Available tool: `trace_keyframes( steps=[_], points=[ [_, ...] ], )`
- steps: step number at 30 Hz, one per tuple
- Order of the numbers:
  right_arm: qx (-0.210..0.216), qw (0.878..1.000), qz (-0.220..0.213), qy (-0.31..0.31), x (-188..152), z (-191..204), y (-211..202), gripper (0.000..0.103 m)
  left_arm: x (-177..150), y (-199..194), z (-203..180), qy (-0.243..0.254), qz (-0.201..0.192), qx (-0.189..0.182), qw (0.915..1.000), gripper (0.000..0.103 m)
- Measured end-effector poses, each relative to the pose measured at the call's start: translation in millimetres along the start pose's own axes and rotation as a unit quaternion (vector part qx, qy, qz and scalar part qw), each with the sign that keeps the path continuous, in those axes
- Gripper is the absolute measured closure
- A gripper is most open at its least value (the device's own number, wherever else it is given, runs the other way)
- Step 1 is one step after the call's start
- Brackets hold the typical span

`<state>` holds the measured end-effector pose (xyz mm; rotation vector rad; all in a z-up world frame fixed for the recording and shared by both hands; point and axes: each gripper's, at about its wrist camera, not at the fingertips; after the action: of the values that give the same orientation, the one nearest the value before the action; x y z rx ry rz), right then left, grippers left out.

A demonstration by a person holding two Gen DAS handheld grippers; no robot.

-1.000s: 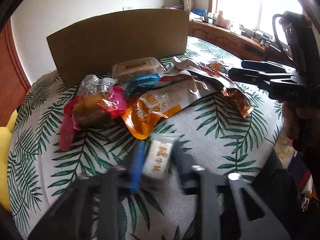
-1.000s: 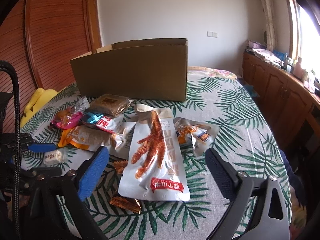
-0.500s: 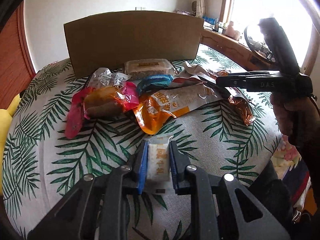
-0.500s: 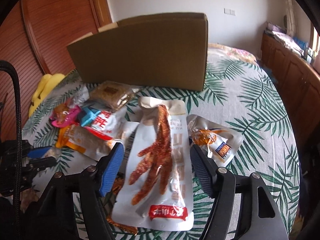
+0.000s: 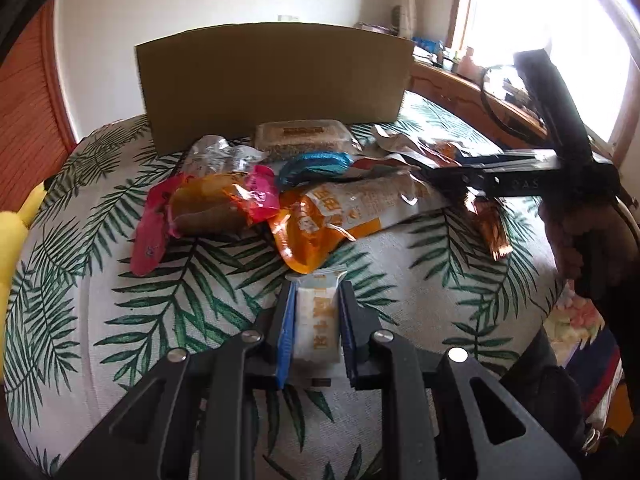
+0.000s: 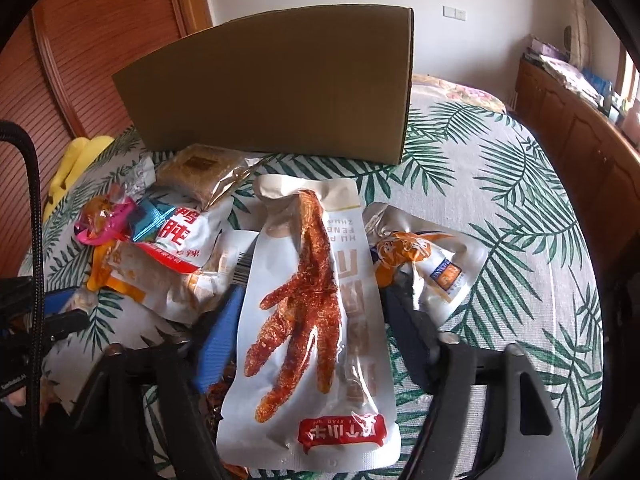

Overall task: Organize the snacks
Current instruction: 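Lift the white bar with the left gripper while the right gripper lifts the chicken-feet pouch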

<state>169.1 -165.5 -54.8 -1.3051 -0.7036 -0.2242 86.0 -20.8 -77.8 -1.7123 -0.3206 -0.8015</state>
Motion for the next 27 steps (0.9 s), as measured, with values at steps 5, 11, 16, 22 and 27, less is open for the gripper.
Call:
trace_keyframes(
  steps=[5, 11, 16, 22, 27],
  points=[
    [0.013, 1.000, -0.015, 0.008, -3, -2, -7, 0.041, -1, -2, 2, -0.009, -0.006, 0.001, 0.9999, 0.084],
    [0.013, 1.000, -0.016, 0.002, -6, 3, -12, 0.046, 1, -8, -1, -0.005, -0.012, -0.004, 0.9999, 0.084],
    [0.011, 1.000, 0.002, 0.001, 0, 1, -1, 0.037, 3, -9, -3, -0.002, -0.013, -0.006, 0.9999, 0.084],
    [0.013, 1.000, 0.013, 0.000, 9, 2, 4, 0.036, 4, -11, -3, -0.002, -0.016, -0.007, 0.9999, 0.084],
    [0.017, 1.000, 0.022, 0.002, 19, 2, 12, 0.029, 4, -12, -4, -0.002, -0.015, -0.010, 0.9998, 0.084]
  ],
)
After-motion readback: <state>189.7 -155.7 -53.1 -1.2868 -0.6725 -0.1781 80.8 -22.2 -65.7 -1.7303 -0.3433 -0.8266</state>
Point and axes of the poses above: each gripper's, at about its wrist camera, not at the fingertips, and y roughly the way its jaws point, z to its left, x to its top, and after that the axes turned 2 degrees about z, right-handed
